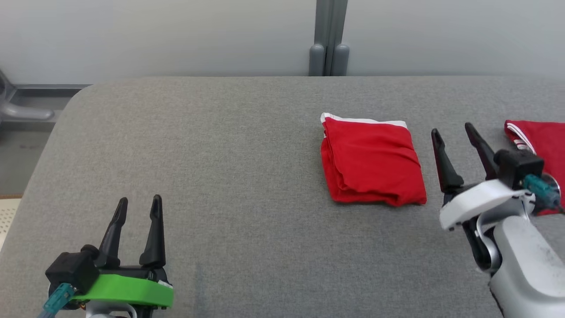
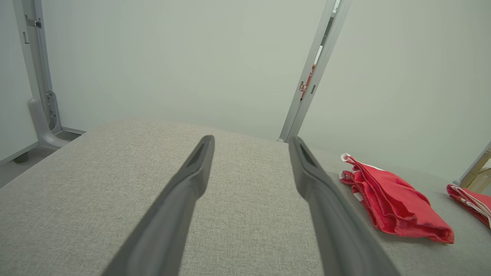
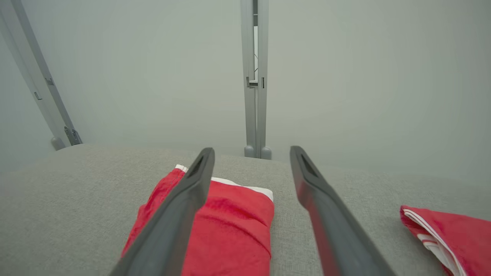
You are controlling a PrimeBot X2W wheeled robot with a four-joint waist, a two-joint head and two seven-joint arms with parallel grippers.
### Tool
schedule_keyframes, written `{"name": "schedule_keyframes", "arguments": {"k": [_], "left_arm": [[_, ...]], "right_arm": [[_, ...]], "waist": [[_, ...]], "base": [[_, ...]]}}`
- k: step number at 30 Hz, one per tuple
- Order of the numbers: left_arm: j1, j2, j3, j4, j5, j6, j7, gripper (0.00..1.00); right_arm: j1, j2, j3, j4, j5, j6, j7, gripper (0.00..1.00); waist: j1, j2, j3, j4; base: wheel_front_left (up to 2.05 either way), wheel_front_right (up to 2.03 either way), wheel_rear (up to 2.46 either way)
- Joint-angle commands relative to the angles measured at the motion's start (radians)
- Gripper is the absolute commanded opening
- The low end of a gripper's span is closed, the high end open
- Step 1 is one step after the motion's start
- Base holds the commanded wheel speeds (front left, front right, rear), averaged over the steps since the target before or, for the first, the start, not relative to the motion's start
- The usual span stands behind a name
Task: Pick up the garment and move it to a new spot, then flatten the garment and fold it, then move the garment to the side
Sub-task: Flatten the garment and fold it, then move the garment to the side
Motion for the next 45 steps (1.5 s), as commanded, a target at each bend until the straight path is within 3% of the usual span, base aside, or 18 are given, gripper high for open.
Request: {"name": "schedule_keyframes", "arguments": {"k": [1,8,17,45], "left_arm": [[0.019,0.004,0.013,-0.004,0.015,-0.003,0.0,1.0],[0.032,0.011,0.039,0.0,0.058,-0.002,0.001,1.0],[0.036,0.02,0.057,0.06,0.089,0.01,0.0,1.0],[0.089,-0.014,0.091,0.035,0.112,0.006,0.0,1.0]], "right_arm": [[0.046,0.019,-0.02,-0.035,-0.034,0.0,-0.002,1.0],[0.196,0.088,-0.123,-0.182,-0.167,0.0,0.008,1.0],[0.259,0.111,-0.128,-0.229,-0.241,0.0,0.031,1.0],[0.295,0.113,-0.134,-0.242,-0.242,0.0,0.047,1.0]], "waist": [[0.0,0.0,-0.022,-0.037],[0.0,0.0,-0.042,-0.081],[0.0,0.0,-0.052,-0.12],[0.0,0.0,-0.059,-0.101]], "base": [[0.0,0.0,0.0],[0.0,0.0,0.0],[0.0,0.0,0.0],[0.0,0.0,0.0]]}}
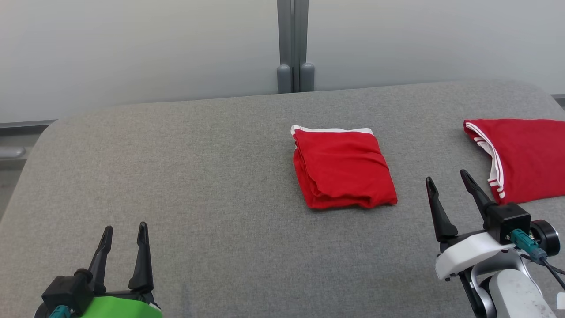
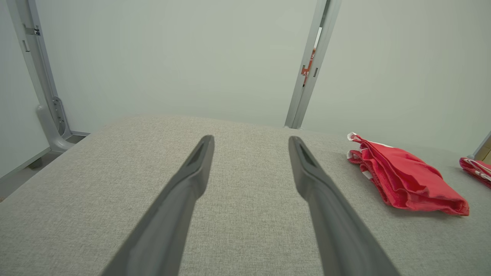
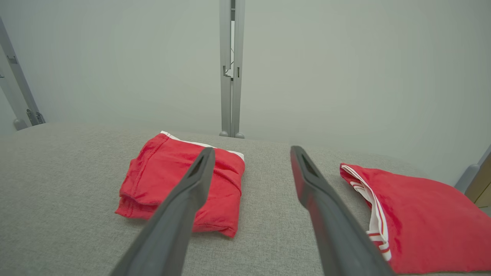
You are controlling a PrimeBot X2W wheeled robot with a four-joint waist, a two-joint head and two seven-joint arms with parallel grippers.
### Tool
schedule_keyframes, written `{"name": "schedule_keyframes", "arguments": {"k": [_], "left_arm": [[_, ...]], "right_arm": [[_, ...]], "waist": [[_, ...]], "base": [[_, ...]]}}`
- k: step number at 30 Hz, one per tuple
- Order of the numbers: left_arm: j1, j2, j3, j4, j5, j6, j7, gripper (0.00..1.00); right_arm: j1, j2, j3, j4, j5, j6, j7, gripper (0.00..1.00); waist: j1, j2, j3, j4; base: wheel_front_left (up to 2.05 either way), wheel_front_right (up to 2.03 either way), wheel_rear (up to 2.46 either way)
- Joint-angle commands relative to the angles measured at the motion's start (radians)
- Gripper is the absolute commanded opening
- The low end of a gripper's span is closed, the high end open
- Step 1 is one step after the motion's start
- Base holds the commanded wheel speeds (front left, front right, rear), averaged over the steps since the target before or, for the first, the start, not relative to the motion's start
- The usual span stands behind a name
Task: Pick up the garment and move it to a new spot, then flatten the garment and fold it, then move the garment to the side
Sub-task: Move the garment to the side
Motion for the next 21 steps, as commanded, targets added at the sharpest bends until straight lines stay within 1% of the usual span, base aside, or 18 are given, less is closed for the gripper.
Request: {"name": "schedule_keyframes", "arguments": {"k": [1,5,8,10,14,17,19,21], "left_arm": [[0.01,-0.002,0.005,-0.001,0.007,-0.001,0.0,1.0],[0.009,-0.005,0.006,-0.003,0.01,-0.002,0.0,1.0],[0.006,-0.008,0.007,-0.01,0.01,-0.003,0.001,1.0],[0.004,-0.008,0.008,-0.015,0.011,-0.004,0.0,1.0],[-0.023,-0.009,0.004,-0.031,0.014,-0.005,0.0,1.0],[-0.05,-0.011,-0.005,-0.044,0.018,-0.006,0.0,1.0],[-0.067,-0.012,-0.014,-0.05,0.02,-0.007,0.0,1.0],[-0.086,-0.013,-0.024,-0.053,0.021,-0.008,0.0,1.0]], "right_arm": [[0.011,0.001,-0.005,-0.007,0.005,-0.001,-0.002,1.0],[0.012,0.006,-0.015,-0.005,0.014,-0.001,0.006,1.0],[-0.013,0.018,-0.024,0.017,0.054,-0.001,0.048,1.0],[-0.052,0.018,-0.024,0.046,0.09,0.0,0.122,1.0],[-0.183,0.01,-0.019,0.135,0.18,0.0,0.315,1.0],[-0.305,0.0,-0.025,0.237,0.242,0.0,0.465,1.0],[-0.384,-0.003,-0.034,0.308,0.266,0.0,0.534,1.0],[-0.453,-0.01,-0.048,0.38,0.276,0.0,0.575,1.0]], "waist": [[0.0,0.0,0.0,0.001],[0.0,0.0,0.003,0.007],[0.0,0.0,0.012,0.012],[0.0,0.0,0.024,0.014],[0.0,0.0,0.069,0.024],[0.0,0.0,0.111,0.043],[0.0,0.0,0.138,0.063],[0.0,0.0,0.165,0.088]], "base": [[0.0,0.0,0.0],[0.0,0.0,0.0],[0.0,0.0,0.0],[0.0,0.0,0.0],[0.0,0.0,0.0],[0.0,0.0,0.0],[0.0,0.0,0.0],[0.0,0.0,0.0]]}}
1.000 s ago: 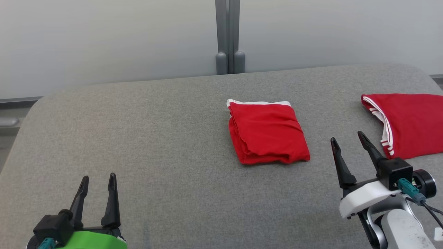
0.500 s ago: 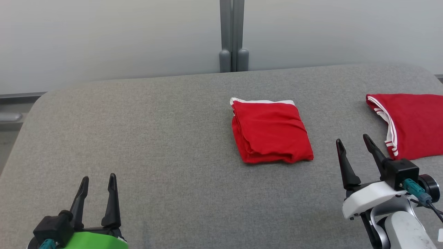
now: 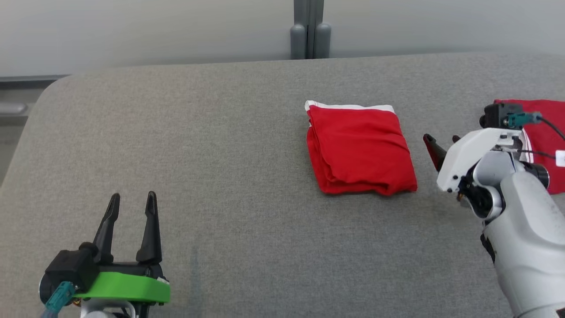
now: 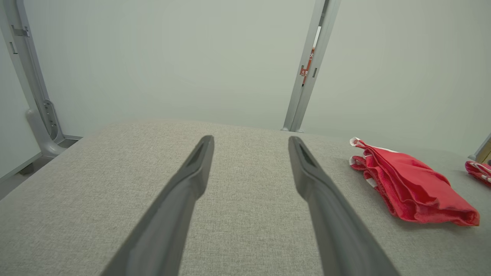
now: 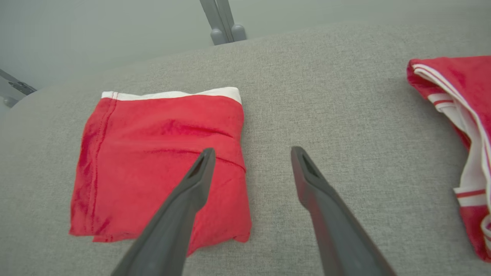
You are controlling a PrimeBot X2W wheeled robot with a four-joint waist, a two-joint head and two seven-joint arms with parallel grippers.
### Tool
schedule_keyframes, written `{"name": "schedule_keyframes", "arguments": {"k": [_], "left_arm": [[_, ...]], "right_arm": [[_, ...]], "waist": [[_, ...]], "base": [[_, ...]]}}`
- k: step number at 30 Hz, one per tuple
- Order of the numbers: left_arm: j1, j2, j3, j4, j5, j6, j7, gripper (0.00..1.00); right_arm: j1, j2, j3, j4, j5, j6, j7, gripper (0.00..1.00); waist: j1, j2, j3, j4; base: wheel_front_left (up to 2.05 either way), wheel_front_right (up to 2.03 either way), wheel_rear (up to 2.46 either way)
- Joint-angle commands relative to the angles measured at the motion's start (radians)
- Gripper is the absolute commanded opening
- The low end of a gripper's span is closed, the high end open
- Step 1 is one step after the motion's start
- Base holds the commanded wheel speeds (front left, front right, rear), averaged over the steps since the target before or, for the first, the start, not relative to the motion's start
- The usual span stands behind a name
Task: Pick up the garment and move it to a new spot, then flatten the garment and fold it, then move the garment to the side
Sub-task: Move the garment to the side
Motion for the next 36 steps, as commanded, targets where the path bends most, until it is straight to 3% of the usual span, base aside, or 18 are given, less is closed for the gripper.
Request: {"name": "schedule_keyframes", "arguments": {"k": [1,9,17,18,19,23,29,32,33,36], "left_arm": [[-0.024,-0.001,-0.003,-0.003,0.006,-0.004,0.0,1.0],[-0.079,-0.002,-0.025,-0.002,0.001,-0.006,0.001,1.0],[-0.097,-0.003,-0.034,-0.003,-0.005,-0.007,0.0,1.0],[-0.099,-0.003,-0.034,-0.003,-0.005,-0.007,0.0,1.0],[-0.099,-0.003,-0.033,-0.002,-0.006,-0.007,0.0,1.0],[-0.087,0.001,-0.024,-0.007,-0.005,-0.007,0.001,1.0],[-0.056,0.004,-0.005,-0.013,-0.007,-0.006,0.0,1.0],[-0.04,0.004,-0.001,-0.019,-0.007,-0.006,0.0,1.0],[-0.034,0.004,-0.001,-0.026,-0.003,-0.006,0.001,1.0],[-0.037,0.01,-0.004,-0.032,-0.002,-0.006,0.0,1.0]], "right_arm": [[-0.037,-0.003,-0.006,0.04,0.006,0.0,0.018,1.0],[-0.198,-0.007,-0.04,0.287,-0.023,0.0,0.074,1.0],[-0.238,0.008,-0.022,0.459,-0.051,0.0,0.102,1.0],[-0.237,0.016,-0.005,0.471,-0.054,0.0,0.109,0.37],[-0.238,0.014,0.004,0.475,-0.053,0.0,0.108,0.0],[-0.26,-0.013,0.094,0.445,-0.057,-0.001,0.111,0.0],[-0.321,-0.116,0.284,0.3,-0.009,-0.001,0.132,0.0],[-0.331,-0.198,0.381,0.199,0.055,-0.001,0.173,0.0],[-0.341,-0.263,0.432,0.141,0.089,-0.001,0.194,0.0],[-0.356,-0.346,0.485,0.071,0.118,-0.001,0.211,0.0]], "waist": [[0.0,0.0,0.06,0.058],[0.0,0.0,0.129,0.136],[0.0,0.0,0.162,0.148],[0.0,0.0,0.162,0.144],[0.0,0.0,0.161,0.138],[0.0,0.0,0.148,0.1],[0.0,0.0,0.106,0.016],[0.0,0.0,0.095,-0.033],[0.0,0.0,0.097,-0.063],[0.0,0.0,0.113,-0.102]], "base": [[0.0,0.0,0.0],[0.0,0.0,0.0],[0.0,0.0,0.0],[0.0,0.0,0.0],[0.0,0.0,0.0],[0.0,0.0,0.0],[0.0,0.0,0.0],[0.0,0.0,0.0],[0.0,0.0,0.0],[0.0,0.0,0.0]]}}
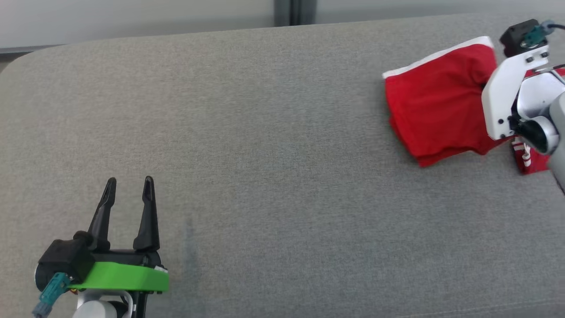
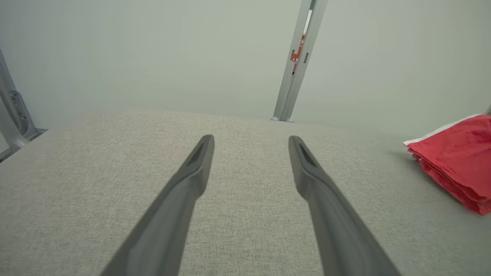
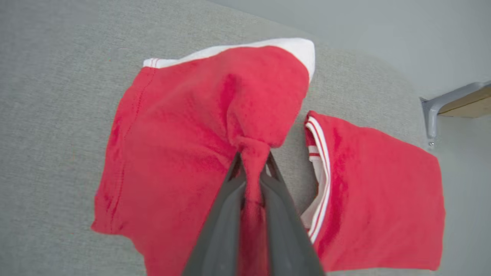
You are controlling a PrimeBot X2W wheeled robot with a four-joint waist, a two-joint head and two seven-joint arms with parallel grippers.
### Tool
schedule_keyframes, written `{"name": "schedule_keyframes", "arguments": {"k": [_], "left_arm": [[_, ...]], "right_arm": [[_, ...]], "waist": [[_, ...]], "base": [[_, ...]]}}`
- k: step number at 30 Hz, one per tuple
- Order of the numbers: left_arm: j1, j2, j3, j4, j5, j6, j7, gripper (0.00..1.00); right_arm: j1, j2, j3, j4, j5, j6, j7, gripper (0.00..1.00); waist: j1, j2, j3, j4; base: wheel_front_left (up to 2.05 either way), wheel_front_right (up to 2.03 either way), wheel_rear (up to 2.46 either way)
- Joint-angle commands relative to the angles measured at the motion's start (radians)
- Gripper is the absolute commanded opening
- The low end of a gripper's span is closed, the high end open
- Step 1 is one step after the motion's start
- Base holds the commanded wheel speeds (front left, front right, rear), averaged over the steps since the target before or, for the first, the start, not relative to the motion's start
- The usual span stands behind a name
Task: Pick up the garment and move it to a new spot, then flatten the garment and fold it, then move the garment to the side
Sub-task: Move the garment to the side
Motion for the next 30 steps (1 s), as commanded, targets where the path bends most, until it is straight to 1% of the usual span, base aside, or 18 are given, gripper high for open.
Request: {"name": "schedule_keyframes", "arguments": {"k": [1,3,6,9,12,15,19,22,26,27,28,29,30], "left_arm": [[-0.002,0.009,-0.002,-0.004,0.006,-0.002,0.0,1.0],[-0.016,0.014,-0.008,-0.009,0.004,-0.002,0.0,1.0],[-0.034,0.028,-0.018,-0.015,0.004,-0.002,0.0,1.0],[-0.051,0.042,-0.025,-0.02,-0.002,-0.002,0.0,1.0],[-0.073,0.058,-0.035,-0.027,-0.007,-0.002,0.0,1.0],[-0.094,0.073,-0.046,-0.034,-0.007,-0.002,0.0,1.0],[-0.125,0.091,-0.057,-0.058,-0.006,-0.002,0.0,1.0],[-0.14,0.101,-0.055,-0.078,-0.003,-0.002,0.0,1.0],[-0.148,0.108,-0.05,-0.099,-0.001,-0.003,0.0,1.0],[-0.148,0.108,-0.051,-0.1,0.0,-0.003,0.0,1.0],[-0.15,0.11,-0.051,-0.102,0.001,-0.003,0.0,1.0],[-0.152,0.111,-0.051,-0.101,0.002,-0.003,0.0,1.0],[-0.154,0.11,-0.052,-0.098,0.002,-0.002,0.0,1.0]], "right_arm": [[-0.011,-0.027,0.013,-0.021,0.008,-0.002,-0.005,0.0],[-0.015,-0.082,0.038,-0.046,0.019,-0.002,-0.007,0.0],[-0.031,-0.165,0.066,-0.071,-0.007,-0.002,-0.031,0.0],[-0.035,-0.223,0.087,-0.066,-0.034,-0.002,-0.076,0.0],[-0.048,-0.261,0.091,-0.051,-0.062,-0.002,-0.142,0.0],[-0.055,-0.283,0.082,-0.027,-0.094,-0.002,-0.202,0.0],[-0.058,-0.347,0.06,0.011,-0.158,-0.002,-0.258,0.0],[-0.036,-0.381,0.017,0.046,-0.183,-0.002,-0.297,0.0],[-0.004,-0.393,-0.063,0.091,-0.223,-0.002,-0.345,0.0],[0.005,-0.391,-0.074,0.099,-0.237,-0.002,-0.353,0.02],[0.018,-0.387,-0.096,0.111,-0.251,-0.002,-0.363,0.43],[0.023,-0.382,-0.12,0.124,-0.261,-0.002,-0.373,1.0],[0.036,-0.369,-0.139,0.133,-0.278,-0.002,-0.384,1.0]], "waist": [[0.0,-0.0001,0.002,-0.069],[0.0,-0.0001,0.016,-0.083],[0.0,-0.0001,0.045,-0.099],[0.0,-0.0001,0.08,-0.101],[0.0,-0.0001,0.127,-0.094],[0.0,-0.0001,0.17,-0.08],[0.0,-0.0001,0.232,-0.05],[0.0,-0.0001,0.266,-0.034],[0.0,-0.0001,0.291,-0.031],[0.0,-0.0001,0.292,-0.031],[0.0,-0.0001,0.293,-0.032],[0.0,-0.0001,0.293,-0.033],[0.0,-0.0001,0.29,-0.035]], "base": [[0.0,0.0,0.0],[0.0,0.0,0.0],[0.0,0.0,0.0],[0.0,0.0,0.0],[0.0,0.0,0.0],[0.0,0.0,0.0],[0.0,0.0,0.0],[0.0,0.0,0.0],[0.0,0.0,0.0],[0.0,0.0,0.0],[0.0,0.0,0.0],[0.0,0.0,0.0],[0.0,0.0,0.0]]}}
